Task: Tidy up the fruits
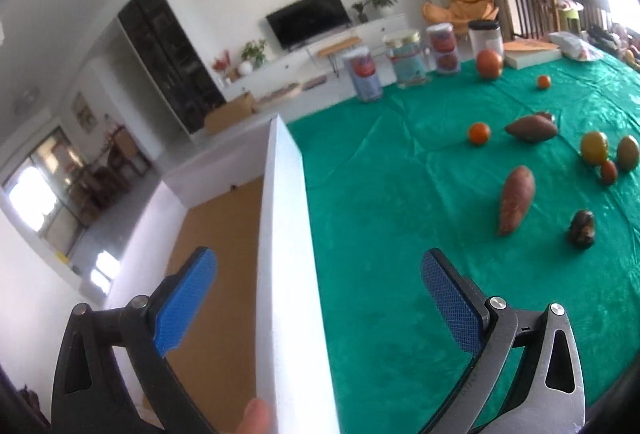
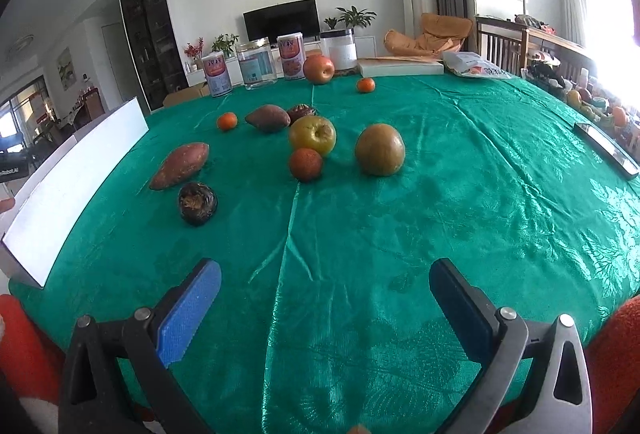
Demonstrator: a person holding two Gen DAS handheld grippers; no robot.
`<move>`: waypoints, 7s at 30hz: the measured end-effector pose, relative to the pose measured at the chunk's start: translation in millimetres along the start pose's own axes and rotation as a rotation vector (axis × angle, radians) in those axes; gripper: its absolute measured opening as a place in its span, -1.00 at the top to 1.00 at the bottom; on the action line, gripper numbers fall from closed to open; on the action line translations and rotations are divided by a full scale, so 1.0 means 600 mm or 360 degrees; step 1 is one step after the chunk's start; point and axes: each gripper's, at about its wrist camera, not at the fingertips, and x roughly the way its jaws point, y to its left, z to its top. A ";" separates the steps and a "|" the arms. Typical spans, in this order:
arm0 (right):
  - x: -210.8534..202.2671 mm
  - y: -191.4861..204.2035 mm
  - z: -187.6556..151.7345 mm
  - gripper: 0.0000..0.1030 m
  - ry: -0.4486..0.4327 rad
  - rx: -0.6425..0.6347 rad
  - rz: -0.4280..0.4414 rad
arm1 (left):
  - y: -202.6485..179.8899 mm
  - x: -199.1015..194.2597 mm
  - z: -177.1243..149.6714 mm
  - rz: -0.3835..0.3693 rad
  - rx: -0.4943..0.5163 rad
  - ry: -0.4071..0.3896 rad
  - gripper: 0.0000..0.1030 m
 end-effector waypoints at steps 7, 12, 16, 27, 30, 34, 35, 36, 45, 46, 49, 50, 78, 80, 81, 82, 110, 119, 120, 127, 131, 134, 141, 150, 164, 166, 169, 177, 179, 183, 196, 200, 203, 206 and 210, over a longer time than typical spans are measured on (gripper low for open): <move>-0.006 -0.007 0.003 -1.00 -0.0011 0.0034 -0.0029 | 0.039 0.028 -0.058 0.0043 -0.0127 0.0176 -0.99; -0.008 -0.007 0.004 -1.00 -0.0011 0.0028 -0.0043 | 0.057 0.019 -0.068 0.0112 -0.0194 0.0172 -0.99; -0.010 -0.010 0.004 -1.00 -0.0018 0.0044 -0.0048 | 0.059 0.009 -0.060 0.0131 -0.0241 0.0138 -0.99; -0.003 -0.025 0.005 -1.00 0.0020 0.0116 -0.0011 | -0.047 -0.047 0.026 -0.0621 -0.0226 0.0053 -0.99; -0.003 -0.024 0.004 -1.00 0.0021 0.0115 0.0009 | -0.109 0.028 0.054 -0.0891 -0.0157 0.0250 -0.98; -0.009 -0.032 0.005 -1.00 0.0009 0.0145 0.0007 | -0.195 0.100 0.081 -0.0950 0.0029 0.0388 -0.97; -0.009 -0.035 0.005 -1.00 0.0012 0.0158 0.0008 | -0.213 0.108 0.083 -0.0953 0.0072 0.0402 -0.97; -0.009 -0.039 0.005 -1.00 0.0018 0.0173 0.0011 | -0.232 0.120 0.088 -0.0940 0.0124 0.0405 -0.96; 0.003 -0.071 0.002 -1.00 0.0108 0.0313 0.0056 | -0.247 0.192 0.079 -0.0932 0.0034 0.0568 0.20; 0.006 -0.072 0.001 -1.00 0.0132 0.0315 0.0071 | -0.237 0.187 0.071 -0.0927 0.0008 0.0560 0.20; 0.015 -0.054 -0.002 -1.00 0.0202 0.0275 0.0174 | -0.191 0.164 0.036 -0.0941 -0.0135 0.0546 0.20; 0.020 -0.041 -0.001 -0.98 0.0233 0.0241 0.0213 | -0.177 0.156 0.021 -0.0942 -0.0182 0.0545 0.20; 0.068 0.502 0.211 0.17 0.0626 -0.0646 0.1119 | 0.321 0.003 -0.150 -0.0300 -0.0935 0.0432 0.20; 0.052 0.582 0.207 0.17 0.0650 -0.0695 0.1244 | 0.326 0.016 -0.167 -0.0261 -0.0974 0.0466 0.20; 0.047 0.617 0.202 0.17 0.0654 -0.0724 0.1277 | 0.329 0.021 -0.176 -0.0251 -0.0993 0.0487 0.20; 0.045 0.651 0.194 0.17 0.0660 -0.0757 0.1295 | 0.330 0.022 -0.180 -0.0249 -0.1006 0.0498 0.20; -0.012 0.293 0.198 -0.71 -0.0005 -0.0665 0.0554 | 0.094 -0.099 -0.063 -0.0555 -0.0745 -0.0115 -0.91; -0.027 -0.003 0.039 -0.71 0.0015 -0.0125 -0.0058 | -0.190 -0.055 -0.107 -0.0777 -0.0455 0.0090 -0.91; -0.029 -0.019 0.027 -0.71 0.0043 -0.0072 -0.0058 | -0.206 -0.055 -0.113 -0.0760 -0.0417 0.0110 -0.91; -0.005 -0.012 0.035 -0.71 0.0045 -0.0057 -0.0049 | -0.211 -0.039 -0.148 -0.0691 -0.0402 0.0105 -0.91; 0.021 0.031 0.018 -0.71 0.0026 -0.0174 -0.0047 | -0.210 -0.026 -0.157 -0.0666 -0.0381 0.0116 -0.91; 0.034 0.045 0.011 -0.71 0.0066 -0.0218 -0.0028 | -0.212 -0.012 -0.161 -0.0685 -0.0387 0.0164 -0.91; 0.058 0.047 0.002 -0.71 0.0116 -0.0228 -0.0046 | -0.217 -0.004 -0.163 -0.0692 -0.0368 0.0177 -0.91; 0.081 0.045 -0.009 -0.71 0.0185 -0.0191 -0.0045 | -0.237 -0.005 -0.163 -0.0613 -0.0244 0.0204 -0.96; 0.084 0.045 -0.013 -0.81 0.0220 -0.0200 -0.0058 | -0.236 -0.004 -0.164 -0.0613 -0.0229 0.0201 -0.99; 0.084 0.047 -0.015 -0.84 0.0224 -0.0211 -0.0065 | -0.236 -0.004 -0.164 -0.0613 -0.0229 0.0198 -0.99; 0.084 0.047 -0.016 -0.87 0.0225 -0.0210 -0.0064 | -0.236 -0.003 -0.165 -0.0614 -0.0226 0.0195 -0.99; 0.084 0.047 -0.015 -0.93 0.0224 -0.0211 -0.0063 | -0.236 -0.003 -0.165 -0.0613 -0.0227 0.0196 -0.99; 0.084 0.047 -0.015 -0.95 0.0225 -0.0211 -0.0062 | -0.236 -0.004 -0.165 -0.0613 -0.0227 0.0196 -0.99; 0.084 0.047 -0.016 -0.96 0.0226 -0.0212 -0.0063 | -0.236 -0.003 -0.165 -0.0612 -0.0227 0.0195 -0.99; 0.083 0.049 -0.020 -1.00 0.0232 -0.0219 -0.0055 | -0.235 -0.006 -0.168 -0.0619 -0.0218 0.0179 -0.99; 0.082 0.049 -0.021 -1.00 0.0227 -0.0217 -0.0060 | -0.235 -0.006 -0.168 -0.0619 -0.0218 0.0178 -0.99; 0.082 0.049 -0.020 -1.00 0.0227 -0.0217 -0.0061 | -0.235 -0.006 -0.168 -0.0618 -0.0218 0.0177 -0.99; 0.082 0.049 -0.020 -1.00 0.0227 -0.0217 -0.0061 | -0.235 -0.006 -0.168 -0.0618 -0.0218 0.0179 -0.99; 0.082 0.049 -0.020 -1.00 0.0227 -0.0217 -0.0061 | -0.236 -0.006 -0.168 -0.0617 -0.0218 0.0178 -0.99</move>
